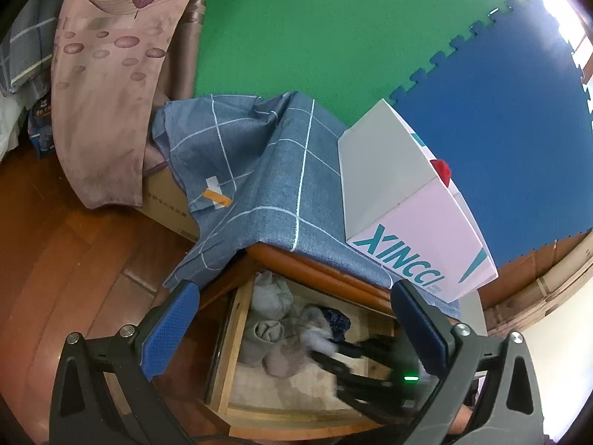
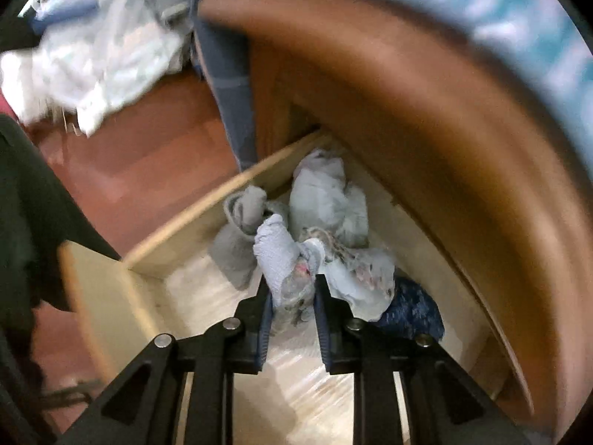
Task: Take underwear out of drawer
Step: 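Lower the right tool into the drawer and grasp the grey-white socks, then carry the grey-white socks with the right gripper and drop into box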
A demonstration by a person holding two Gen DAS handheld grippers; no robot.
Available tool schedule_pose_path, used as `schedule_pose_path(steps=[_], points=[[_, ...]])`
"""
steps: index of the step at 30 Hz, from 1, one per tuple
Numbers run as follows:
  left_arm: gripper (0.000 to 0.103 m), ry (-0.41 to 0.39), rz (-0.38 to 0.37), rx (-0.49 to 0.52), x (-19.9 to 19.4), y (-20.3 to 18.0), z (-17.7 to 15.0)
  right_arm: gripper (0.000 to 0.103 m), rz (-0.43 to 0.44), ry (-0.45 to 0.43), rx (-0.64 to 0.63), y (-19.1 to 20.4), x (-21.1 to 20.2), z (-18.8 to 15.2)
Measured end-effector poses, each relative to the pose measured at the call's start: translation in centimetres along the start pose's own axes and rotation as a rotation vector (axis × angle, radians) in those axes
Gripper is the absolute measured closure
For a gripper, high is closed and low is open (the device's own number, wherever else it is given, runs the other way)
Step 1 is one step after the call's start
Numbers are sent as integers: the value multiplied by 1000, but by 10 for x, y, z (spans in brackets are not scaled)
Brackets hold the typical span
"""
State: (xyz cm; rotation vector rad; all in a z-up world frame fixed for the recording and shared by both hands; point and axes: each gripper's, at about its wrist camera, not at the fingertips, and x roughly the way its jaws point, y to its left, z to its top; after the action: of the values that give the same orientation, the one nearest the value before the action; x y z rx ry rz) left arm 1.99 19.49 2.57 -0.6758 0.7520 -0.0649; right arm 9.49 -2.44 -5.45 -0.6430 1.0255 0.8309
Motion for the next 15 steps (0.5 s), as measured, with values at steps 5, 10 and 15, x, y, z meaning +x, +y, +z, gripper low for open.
schedule_pose_path(steps=[5,10,15], points=[[1,15,29,39,5,-8,-3,82,49,-113,132,-10,-62,-18],[1,33,54,86,11,-17,-7,82,54,-215,231,-12,-116,-49],[1,54,76,115,17,-25,-10,82,47,-309,289,-13,-162,-62]])
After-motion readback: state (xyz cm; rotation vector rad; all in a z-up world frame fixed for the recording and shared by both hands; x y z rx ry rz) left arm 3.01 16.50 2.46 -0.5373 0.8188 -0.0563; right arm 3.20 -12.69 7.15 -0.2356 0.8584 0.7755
